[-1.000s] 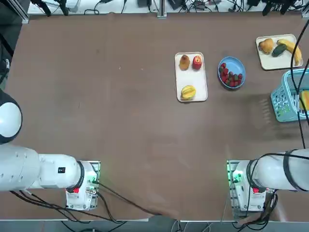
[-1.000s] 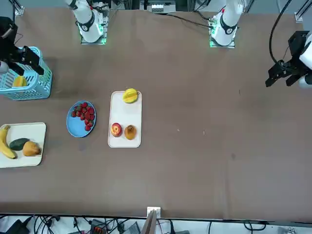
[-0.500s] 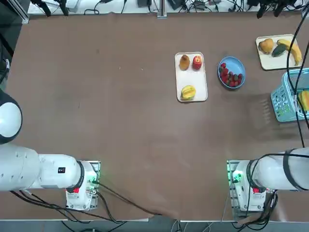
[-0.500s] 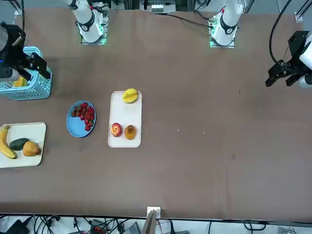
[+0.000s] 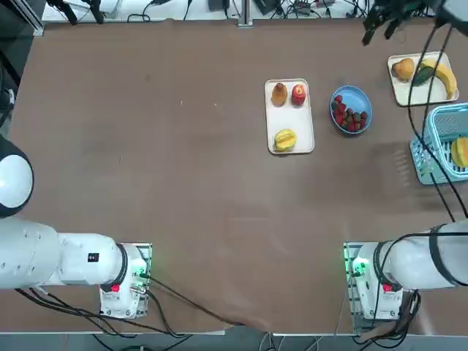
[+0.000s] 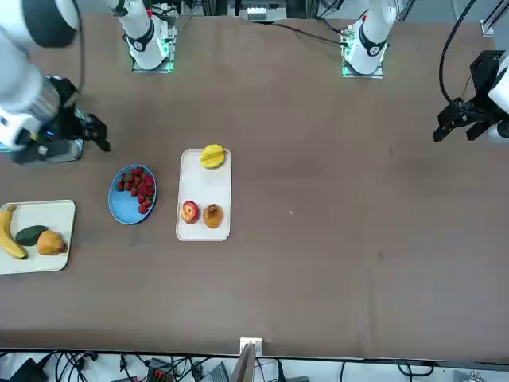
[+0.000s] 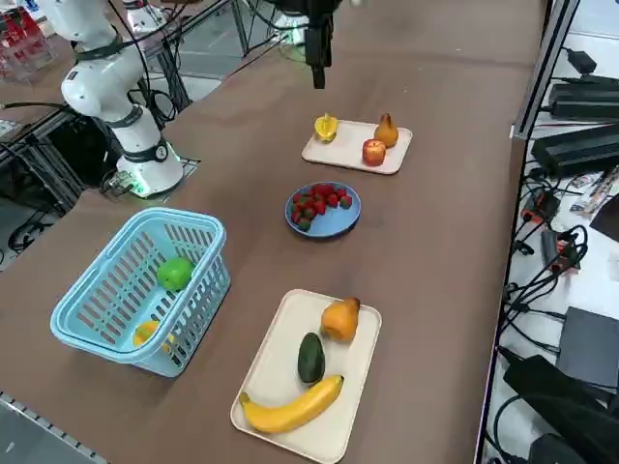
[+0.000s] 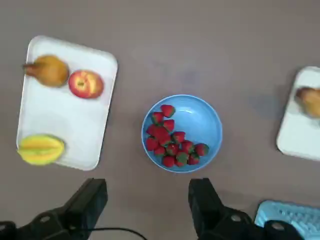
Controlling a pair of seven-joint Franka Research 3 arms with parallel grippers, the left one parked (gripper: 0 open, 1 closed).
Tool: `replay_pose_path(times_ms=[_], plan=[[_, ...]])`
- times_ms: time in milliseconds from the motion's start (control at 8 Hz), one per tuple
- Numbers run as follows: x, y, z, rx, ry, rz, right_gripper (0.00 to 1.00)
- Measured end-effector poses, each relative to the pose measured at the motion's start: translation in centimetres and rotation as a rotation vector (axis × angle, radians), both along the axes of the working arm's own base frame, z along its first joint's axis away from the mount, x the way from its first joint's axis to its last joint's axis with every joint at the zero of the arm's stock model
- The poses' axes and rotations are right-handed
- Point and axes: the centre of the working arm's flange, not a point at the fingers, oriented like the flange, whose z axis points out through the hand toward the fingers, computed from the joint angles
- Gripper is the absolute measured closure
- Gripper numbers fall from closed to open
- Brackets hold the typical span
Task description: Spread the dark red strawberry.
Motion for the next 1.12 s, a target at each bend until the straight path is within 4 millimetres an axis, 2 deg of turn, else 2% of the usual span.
replay_pose_path(times_ms=[250,625,875,1125], plan=[[1.0,1.1,-4.3,-0.004,0.051,0.215,0.00],[2.6,0.1,-13.0,0.004,0.039,0.605,0.00],[1.8,-0.5,-18.2,0.000,0.008,0.772,0.00],[0.7,-0.6,-20.7,0.010,0.032,0.923,0.00]])
